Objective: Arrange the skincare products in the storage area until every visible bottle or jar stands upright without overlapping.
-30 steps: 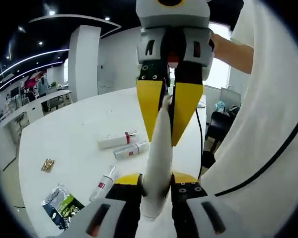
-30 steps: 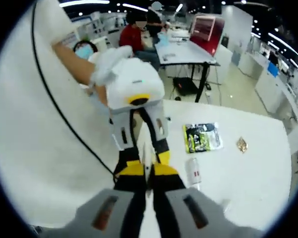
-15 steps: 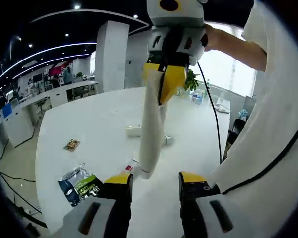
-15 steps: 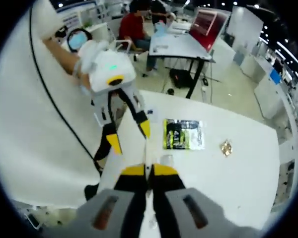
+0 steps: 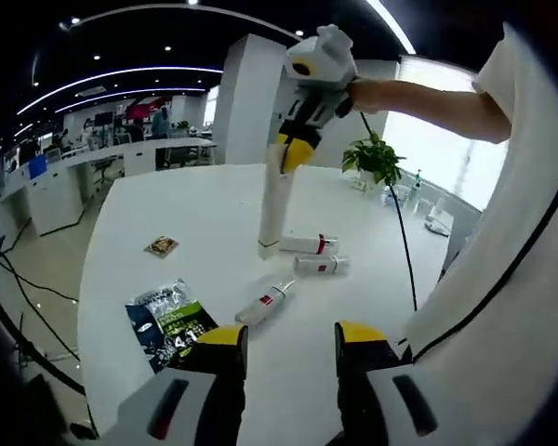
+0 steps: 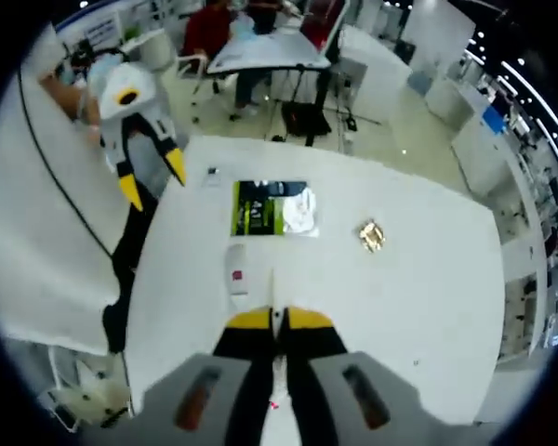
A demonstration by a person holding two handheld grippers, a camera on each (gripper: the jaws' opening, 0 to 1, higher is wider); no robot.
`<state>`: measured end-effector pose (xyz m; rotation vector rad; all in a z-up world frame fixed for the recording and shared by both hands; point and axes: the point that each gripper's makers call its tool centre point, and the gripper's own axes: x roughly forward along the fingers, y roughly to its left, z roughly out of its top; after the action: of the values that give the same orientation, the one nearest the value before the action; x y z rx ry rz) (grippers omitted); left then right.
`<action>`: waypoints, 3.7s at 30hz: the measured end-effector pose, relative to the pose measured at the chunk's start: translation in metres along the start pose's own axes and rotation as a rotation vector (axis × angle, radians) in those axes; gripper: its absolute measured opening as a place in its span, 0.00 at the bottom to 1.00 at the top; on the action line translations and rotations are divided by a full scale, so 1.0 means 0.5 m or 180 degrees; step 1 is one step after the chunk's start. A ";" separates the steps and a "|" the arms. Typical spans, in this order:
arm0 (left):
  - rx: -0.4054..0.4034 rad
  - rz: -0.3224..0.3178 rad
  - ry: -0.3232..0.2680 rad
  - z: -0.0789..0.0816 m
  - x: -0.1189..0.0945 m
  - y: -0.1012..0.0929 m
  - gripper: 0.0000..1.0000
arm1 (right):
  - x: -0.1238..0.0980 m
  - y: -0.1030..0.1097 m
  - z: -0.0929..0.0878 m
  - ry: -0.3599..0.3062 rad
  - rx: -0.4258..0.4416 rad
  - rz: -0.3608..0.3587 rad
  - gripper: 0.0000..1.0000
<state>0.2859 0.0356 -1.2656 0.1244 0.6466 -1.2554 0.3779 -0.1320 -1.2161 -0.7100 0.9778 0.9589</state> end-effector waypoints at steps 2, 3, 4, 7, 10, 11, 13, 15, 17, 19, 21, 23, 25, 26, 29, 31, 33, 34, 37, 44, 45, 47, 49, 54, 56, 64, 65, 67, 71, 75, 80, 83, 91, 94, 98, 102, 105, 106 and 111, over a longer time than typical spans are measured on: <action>-0.0044 -0.0010 -0.0039 0.007 0.002 -0.001 0.38 | 0.008 -0.021 -0.012 -0.0014 0.0080 0.0007 0.00; -0.0047 -0.0011 -0.0041 0.008 0.003 -0.001 0.37 | 0.011 -0.026 -0.013 -0.0031 0.0118 0.0011 0.00; -0.0046 -0.0014 -0.0035 0.009 0.004 -0.001 0.37 | 0.016 -0.036 -0.016 -0.0046 0.0142 0.0012 0.00; -0.0012 -0.0002 -0.0009 0.009 0.004 0.003 0.37 | 0.025 -0.058 -0.019 -0.0032 0.0150 -0.0009 0.00; -0.0024 0.0015 -0.0013 0.011 0.002 0.009 0.37 | 0.029 -0.075 -0.015 -0.0074 0.0156 -0.0011 0.00; -0.0021 0.0024 -0.0015 0.011 0.002 0.011 0.37 | 0.030 -0.079 -0.014 -0.0086 0.0163 -0.0009 0.00; -0.0015 0.0039 -0.0019 0.012 -0.003 0.014 0.37 | 0.033 -0.088 -0.013 -0.0100 0.0184 -0.0003 0.00; -0.0024 0.0050 -0.0017 0.008 -0.007 0.015 0.36 | 0.037 -0.095 -0.014 -0.0088 0.0171 -0.0008 0.00; -0.0029 0.0055 0.0005 0.001 -0.010 0.015 0.35 | 0.041 -0.099 -0.019 -0.0058 0.0163 -0.0001 0.00; -0.0037 0.0056 0.0021 -0.005 -0.013 0.013 0.35 | 0.041 -0.100 -0.023 -0.0033 0.0170 0.0015 0.00; -0.0067 0.0066 0.0023 -0.011 -0.018 0.012 0.34 | 0.040 -0.105 -0.033 0.0023 0.0167 0.0026 0.00; -0.0087 0.0076 0.0026 -0.014 -0.021 0.009 0.34 | 0.034 -0.111 -0.040 0.0062 0.0162 0.0023 0.01; -0.0061 0.0091 0.0033 -0.017 -0.023 0.006 0.34 | 0.028 -0.120 -0.047 0.0079 0.0156 0.0008 0.01; -0.0051 0.0089 0.0035 -0.019 -0.024 0.003 0.34 | 0.025 -0.124 -0.049 0.0084 0.0162 0.0003 0.01; -0.0043 0.0086 0.0037 -0.021 -0.026 -0.001 0.34 | 0.014 -0.142 -0.058 0.0096 0.0185 -0.0063 0.01; -0.0018 0.0086 0.0033 -0.020 -0.027 -0.007 0.34 | 0.007 -0.149 -0.064 0.0104 0.0181 -0.0107 0.01; -0.0001 0.0081 0.0031 -0.019 -0.028 -0.009 0.34 | 0.000 -0.159 -0.075 0.0123 0.0201 -0.0148 0.01; 0.0006 0.0080 0.0032 -0.019 -0.028 -0.009 0.34 | -0.005 -0.164 -0.083 0.0137 0.0213 -0.0169 0.01; 0.0048 0.0089 0.0053 -0.021 -0.029 -0.009 0.34 | -0.017 -0.176 -0.106 0.0175 0.0260 -0.0234 0.01; 0.0052 0.0069 0.0056 -0.025 -0.030 -0.016 0.34 | -0.034 -0.182 -0.154 0.0263 0.0365 -0.0252 0.01; 0.0066 0.0064 0.0064 -0.025 -0.030 -0.018 0.34 | -0.035 -0.182 -0.162 0.0274 0.0388 -0.0255 0.01; 0.0076 0.0060 0.0069 -0.024 -0.029 -0.019 0.34 | -0.037 -0.182 -0.173 0.0278 0.0408 -0.0273 0.01; 0.0081 0.0053 0.0069 -0.024 -0.030 -0.020 0.34 | -0.040 -0.181 -0.187 0.0288 0.0427 -0.0273 0.01; 0.0107 0.0065 0.0081 -0.022 -0.030 -0.016 0.34 | -0.051 -0.165 -0.217 0.0279 0.0545 -0.0209 0.01; 0.0104 0.0052 0.0075 -0.017 -0.028 -0.015 0.34 | -0.054 -0.159 -0.227 0.0266 0.0577 -0.0191 0.01; 0.0180 -0.0010 0.0123 -0.003 -0.014 -0.021 0.34 | -0.071 -0.135 -0.279 0.0204 0.0642 -0.0151 0.01; 0.0181 -0.0016 0.0124 -0.002 -0.013 -0.022 0.34 | -0.071 -0.134 -0.283 0.0189 0.0648 -0.0146 0.01; 0.0192 -0.0035 0.0131 -0.002 -0.012 -0.027 0.34 | -0.072 -0.130 -0.292 0.0163 0.0659 -0.0132 0.01; 0.0216 -0.0054 0.0178 -0.008 -0.010 -0.032 0.34 | -0.067 -0.124 -0.312 0.0137 0.0667 -0.0091 0.01; 0.0188 -0.0047 0.0159 -0.003 -0.010 -0.032 0.34 | -0.063 -0.116 -0.325 0.0069 0.0687 -0.0028 0.02; 0.0223 -0.0046 0.0184 -0.001 -0.008 -0.034 0.34 | -0.060 -0.113 -0.334 -0.0003 0.0641 0.0004 0.02; 0.0297 -0.0056 0.0188 0.001 -0.008 -0.039 0.33 | -0.061 -0.120 -0.335 -0.0061 0.0664 -0.0036 0.03; 0.0342 -0.0085 0.0231 0.001 -0.007 -0.048 0.33 | -0.064 -0.130 -0.334 -0.0056 0.0603 -0.0128 0.05; 0.0376 -0.0100 0.0261 0.000 -0.006 -0.052 0.33 | -0.067 -0.133 -0.339 -0.0084 0.0679 -0.0192 0.13; 0.0392 -0.0129 0.0268 -0.001 -0.003 -0.057 0.33 | -0.078 -0.131 -0.348 -0.0233 0.0891 -0.0308 0.20; 0.0400 -0.0170 0.0293 -0.002 0.006 -0.063 0.33 | -0.098 -0.144 -0.362 -0.0553 0.1235 -0.0609 0.38; 0.0432 -0.0207 0.0295 0.005 0.013 -0.071 0.34 | -0.105 -0.123 -0.388 -0.0898 0.1799 -0.0745 0.50; 0.0433 -0.0213 0.0293 0.007 0.014 -0.071 0.34 | -0.104 -0.117 -0.394 -0.0913 0.1850 -0.0757 0.53; 0.0449 -0.0287 0.0264 0.026 0.032 -0.085 0.34 | -0.074 -0.047 -0.451 -0.1215 0.2416 -0.0959 0.63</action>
<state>0.2546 0.0024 -1.2526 0.2677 0.6405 -1.3884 0.3102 -0.3445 -1.2714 -0.0211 0.7796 0.3771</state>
